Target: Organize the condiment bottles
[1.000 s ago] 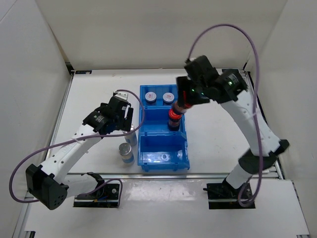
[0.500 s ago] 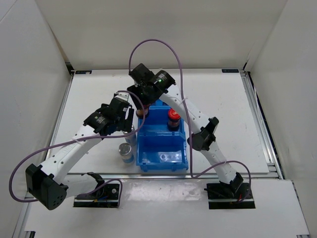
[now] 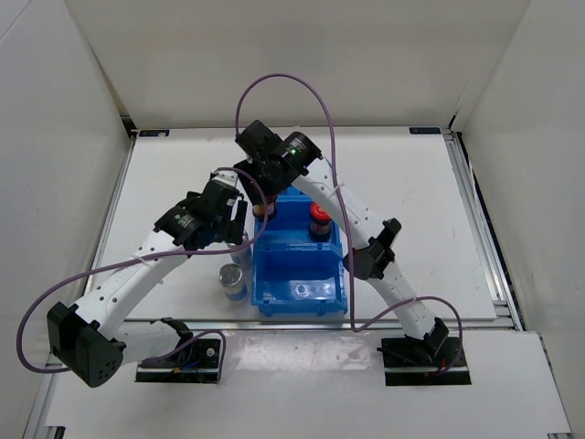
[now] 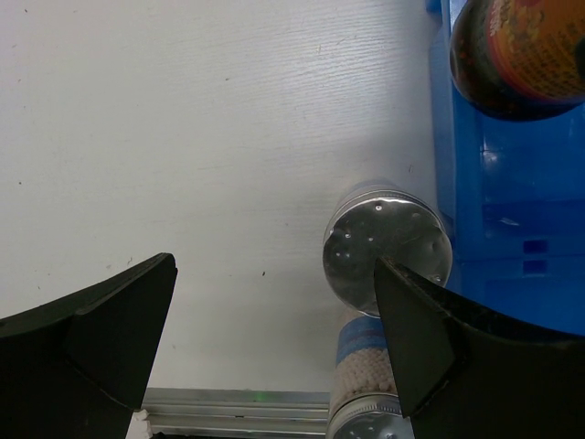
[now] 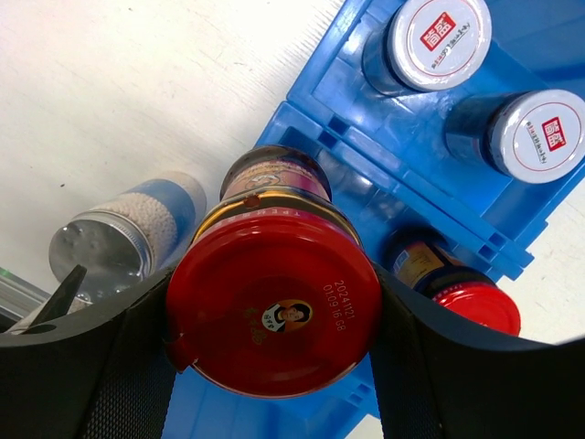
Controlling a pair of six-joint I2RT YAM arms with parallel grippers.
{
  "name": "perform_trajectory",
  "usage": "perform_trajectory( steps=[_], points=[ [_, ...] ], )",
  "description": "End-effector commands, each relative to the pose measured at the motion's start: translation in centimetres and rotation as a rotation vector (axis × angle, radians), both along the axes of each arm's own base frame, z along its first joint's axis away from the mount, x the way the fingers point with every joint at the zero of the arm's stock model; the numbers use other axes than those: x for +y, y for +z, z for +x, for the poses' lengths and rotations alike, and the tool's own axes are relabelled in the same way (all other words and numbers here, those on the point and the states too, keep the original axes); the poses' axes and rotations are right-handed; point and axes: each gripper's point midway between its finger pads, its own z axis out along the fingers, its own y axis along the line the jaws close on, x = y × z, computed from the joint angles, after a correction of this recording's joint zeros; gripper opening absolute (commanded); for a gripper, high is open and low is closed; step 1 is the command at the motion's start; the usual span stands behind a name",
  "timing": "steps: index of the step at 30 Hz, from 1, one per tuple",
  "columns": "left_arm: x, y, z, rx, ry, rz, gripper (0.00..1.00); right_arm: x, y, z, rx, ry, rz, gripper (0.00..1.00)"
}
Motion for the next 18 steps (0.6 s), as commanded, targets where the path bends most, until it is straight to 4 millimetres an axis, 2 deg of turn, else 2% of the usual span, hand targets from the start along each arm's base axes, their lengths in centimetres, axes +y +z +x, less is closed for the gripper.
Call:
perform_trajectory(
  steps=[1,2,4,11,15,18],
  points=[
    [-0.2,1.8,0.2,-0.045,0.001,-0.027,1.0,-4.7,4.0,-4.1,0.021,-0.012,-0.069,0.0],
    [-0.3,2.2,0.3,-0.052,0.001,-0.032,1.0,-4.6,4.6,-4.6,0.012,-0.002,-0.056,0.0],
    [-0.3,1.9,0.4,-0.044,0.001,-0.026,1.0,-4.7,4.6,-4.5,0.008,-0.014,-0.057,0.0],
    [-1.3,2.1,0.9,-0.044,-0.018,-0.055,1.0,-5.2,1.8,-4.0,0.036,-0.045,-0.16,0.0],
    [-1.3,2.7,1.0,-0.059,-0.018,-0.066,1.0,-6.1,2.9,-4.3,0.023,-0.086,-0.15,0.0],
    [-1.0,2.2,0.7,-0.055,-0.012,-0.054,1.0,-6.2,2.7,-4.3,0.028,-0.085,-0.159,0.0]
  ],
)
